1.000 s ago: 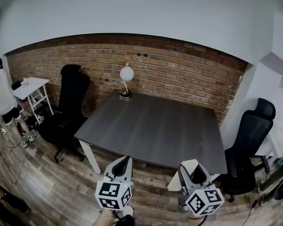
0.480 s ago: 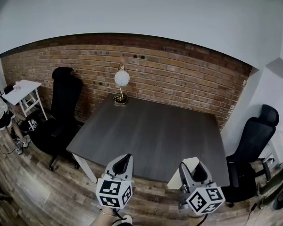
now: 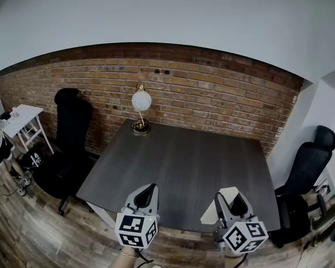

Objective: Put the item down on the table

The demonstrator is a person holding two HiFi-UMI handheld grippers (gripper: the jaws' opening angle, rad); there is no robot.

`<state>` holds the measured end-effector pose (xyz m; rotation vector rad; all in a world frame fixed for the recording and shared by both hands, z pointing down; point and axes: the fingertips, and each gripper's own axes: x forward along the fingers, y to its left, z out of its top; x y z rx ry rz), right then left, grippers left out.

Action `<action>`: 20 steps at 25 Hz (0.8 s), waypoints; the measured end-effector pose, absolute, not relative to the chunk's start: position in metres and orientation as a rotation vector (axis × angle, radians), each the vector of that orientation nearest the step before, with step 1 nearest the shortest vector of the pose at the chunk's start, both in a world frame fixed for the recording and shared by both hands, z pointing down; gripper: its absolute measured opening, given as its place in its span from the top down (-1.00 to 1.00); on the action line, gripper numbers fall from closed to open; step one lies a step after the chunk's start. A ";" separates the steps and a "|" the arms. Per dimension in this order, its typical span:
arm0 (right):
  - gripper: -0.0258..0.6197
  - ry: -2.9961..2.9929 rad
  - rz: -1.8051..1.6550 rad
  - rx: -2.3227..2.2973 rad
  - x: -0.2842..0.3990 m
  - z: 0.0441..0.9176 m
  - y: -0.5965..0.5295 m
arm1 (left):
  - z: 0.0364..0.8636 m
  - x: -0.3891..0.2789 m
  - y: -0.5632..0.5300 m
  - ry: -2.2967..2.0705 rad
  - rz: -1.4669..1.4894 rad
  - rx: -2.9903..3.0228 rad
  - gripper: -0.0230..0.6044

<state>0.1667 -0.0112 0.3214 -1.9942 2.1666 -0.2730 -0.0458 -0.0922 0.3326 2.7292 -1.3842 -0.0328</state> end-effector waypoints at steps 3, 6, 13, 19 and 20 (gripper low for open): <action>0.00 2.158 -0.273 -2.006 0.167 0.324 -0.027 | 0.337 -0.046 -0.110 -1.373 -0.034 2.729 0.86; 0.00 2.155 -0.275 -2.027 0.166 0.325 -0.041 | 0.340 -0.046 -0.124 -1.361 -0.029 2.733 0.86; 0.00 2.128 -0.302 -2.082 0.171 0.330 -0.058 | 0.349 -0.044 -0.150 -1.324 -0.016 2.724 0.86; 0.00 2.105 -0.340 -2.123 0.179 0.337 -0.058 | 0.358 -0.032 -0.156 -1.282 0.009 2.719 0.86; 0.00 2.104 -0.346 -2.127 0.181 0.339 -0.058 | 0.359 -0.030 -0.157 -1.274 0.013 2.720 0.86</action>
